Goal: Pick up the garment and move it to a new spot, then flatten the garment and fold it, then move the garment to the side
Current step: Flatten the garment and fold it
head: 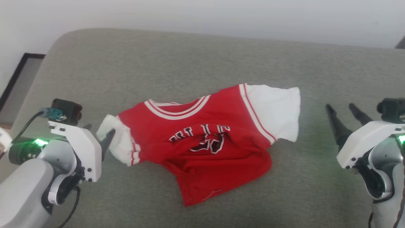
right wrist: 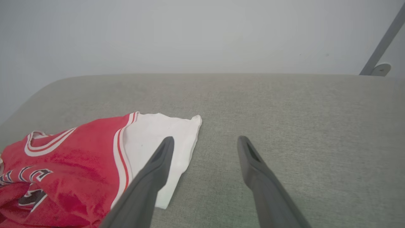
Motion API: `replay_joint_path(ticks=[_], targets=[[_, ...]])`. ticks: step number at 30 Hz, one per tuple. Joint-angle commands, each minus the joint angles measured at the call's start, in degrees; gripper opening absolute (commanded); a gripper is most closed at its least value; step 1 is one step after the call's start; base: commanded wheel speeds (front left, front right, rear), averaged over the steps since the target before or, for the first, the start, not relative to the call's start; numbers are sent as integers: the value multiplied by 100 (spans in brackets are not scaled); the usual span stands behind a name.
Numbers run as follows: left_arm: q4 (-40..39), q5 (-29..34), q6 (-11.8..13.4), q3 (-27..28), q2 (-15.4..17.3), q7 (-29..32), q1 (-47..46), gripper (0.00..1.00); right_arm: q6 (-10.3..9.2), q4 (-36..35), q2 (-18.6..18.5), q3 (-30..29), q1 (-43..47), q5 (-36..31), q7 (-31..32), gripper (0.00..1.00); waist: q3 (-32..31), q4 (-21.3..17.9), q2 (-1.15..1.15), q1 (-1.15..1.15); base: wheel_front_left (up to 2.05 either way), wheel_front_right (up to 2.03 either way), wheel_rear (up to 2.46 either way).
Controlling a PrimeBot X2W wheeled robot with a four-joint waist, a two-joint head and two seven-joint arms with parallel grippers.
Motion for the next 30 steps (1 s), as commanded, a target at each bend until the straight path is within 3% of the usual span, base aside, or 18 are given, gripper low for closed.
replay_joint_path(ticks=[1, 5, 16, 27, 28, 29, 30], targets=[[-38, 195, 123, 97, -40, -406, 108, 100, -4, 132, -73, 26, -37, 58, 175, 100, 16, 151, 0, 0, 0, 0, 0], [-83, 357, 204, 158, -162, -1005, 232, 100, -4, 342, -161, 45, -186, 127, 416, 100, 67, 297, 0, 0, 0, 0, 0], [13, 795, 742, 519, -640, -2930, 600, 100, -3, 1270, -391, 203, -816, 350, 1585, 100, 265, 768, 0, 0, 0, 0, 0], [266, 761, 778, 788, -1160, -3844, 999, 100, -3, 2492, -450, 473, -1340, 77, 2314, 100, 379, 1033, 0, 0, 0, 0, 0], [285, 788, 758, 811, -1192, -3872, 1034, 100, -3, 2612, -459, 519, -1387, 62, 2324, 45, 388, 1047, 0, 0, 0, 0, 0], [293, 835, 749, 851, -1222, -3898, 1046, 100, -3, 2708, -487, 592, -1431, 44, 2327, 0, 399, 1058, 0, 0, 0, 0, 0], [294, 846, 732, 918, -1290, -3917, 1066, 100, -3, 2805, -516, 668, -1467, 32, 2342, 0, 406, 1072, 0, 0, 0, 0, 0]])
